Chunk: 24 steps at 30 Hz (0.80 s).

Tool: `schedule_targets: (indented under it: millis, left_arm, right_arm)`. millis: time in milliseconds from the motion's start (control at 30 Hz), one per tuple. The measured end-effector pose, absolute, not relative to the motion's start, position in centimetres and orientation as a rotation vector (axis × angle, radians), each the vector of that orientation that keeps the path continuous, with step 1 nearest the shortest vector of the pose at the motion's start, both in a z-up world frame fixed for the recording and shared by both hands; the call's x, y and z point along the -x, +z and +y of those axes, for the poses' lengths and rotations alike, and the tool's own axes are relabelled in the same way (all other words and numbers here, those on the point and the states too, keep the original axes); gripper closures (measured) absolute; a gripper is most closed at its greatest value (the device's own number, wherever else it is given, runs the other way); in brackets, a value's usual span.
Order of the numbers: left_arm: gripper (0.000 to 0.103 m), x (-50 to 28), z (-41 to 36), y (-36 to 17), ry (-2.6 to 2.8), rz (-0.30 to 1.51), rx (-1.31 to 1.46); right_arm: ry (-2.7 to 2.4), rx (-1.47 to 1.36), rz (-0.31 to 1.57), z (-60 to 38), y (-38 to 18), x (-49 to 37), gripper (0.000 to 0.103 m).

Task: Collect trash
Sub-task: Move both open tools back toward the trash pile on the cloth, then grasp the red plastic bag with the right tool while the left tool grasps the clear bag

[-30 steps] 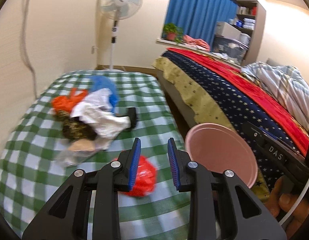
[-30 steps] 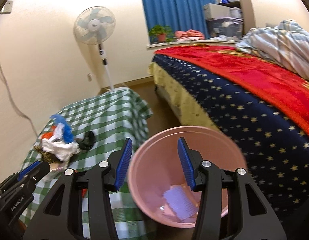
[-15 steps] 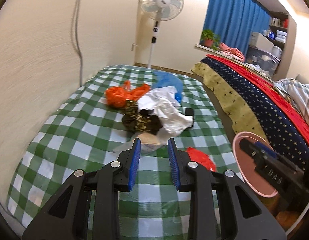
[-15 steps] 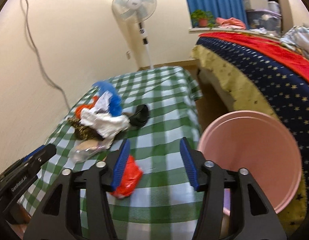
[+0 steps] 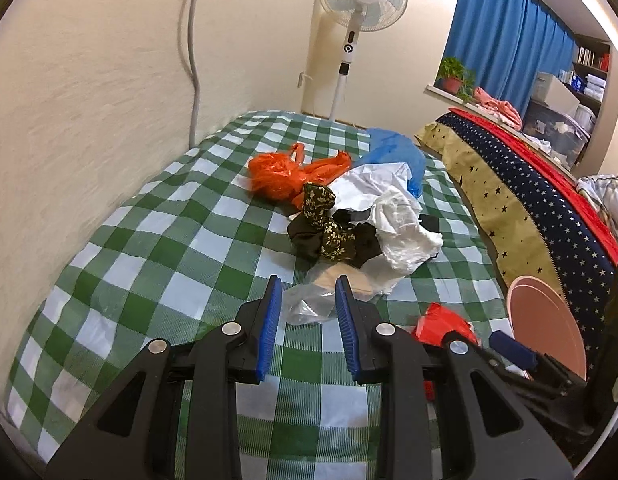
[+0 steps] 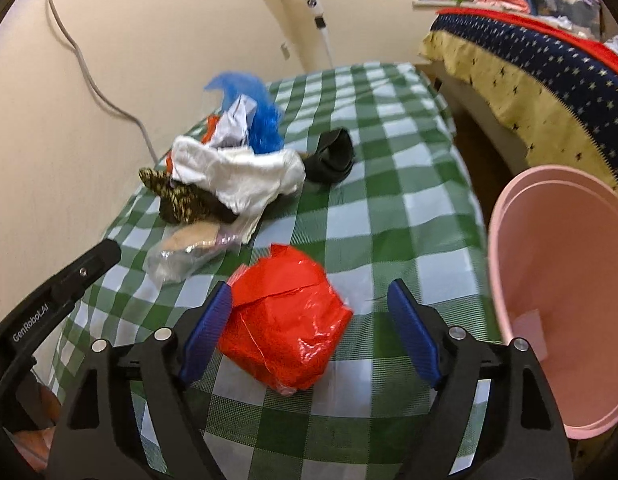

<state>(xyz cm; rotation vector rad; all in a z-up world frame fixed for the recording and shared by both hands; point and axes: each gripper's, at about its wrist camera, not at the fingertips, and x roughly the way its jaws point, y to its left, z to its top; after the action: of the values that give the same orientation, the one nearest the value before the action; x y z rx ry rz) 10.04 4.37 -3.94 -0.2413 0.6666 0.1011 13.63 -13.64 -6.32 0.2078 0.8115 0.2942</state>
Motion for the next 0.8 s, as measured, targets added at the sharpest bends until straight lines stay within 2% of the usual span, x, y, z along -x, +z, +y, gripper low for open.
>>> schedule_targets:
  millis: [167,233,333,400,433,800]
  left_arm:
    - [0.073,-11.4,4.6,-4.8,0.095,0.69,0.254]
    - [0.06,-11.9,4.6,-5.2,0.085,0.705,0.264]
    - [0.057,-12.6,4.2,-5.8,0.076,0.728,0.254]
    - [0.054,-12.9,4.1,-6.0,0.077,0.736,0.255]
    - [0.054,-13.0,4.2,-6.2,0.081,0.74,0.256]
    - [0.052,-13.8,4.4,-7.2,0.081,0.786,0.267]
  right_arm:
    - [0.323,-0.223,0.863,-13.2,-7.3,-14.4,0.024]
    - [0.335,-0.209,0.868,-12.8,-7.4,-14.4,0.026]
    - [0.362,-0.201,0.877,-12.4,-7.5,-14.5,0.039]
    - [0.388,-0.204,0.882,-12.3,-7.5,-14.5,0.052]
    - [0.398,-0.206,0.884,-12.2,-7.4,-14.5,0.054]
    - [0.394,-0.224,0.836,-13.3,-6.3,-14.2,0.066]
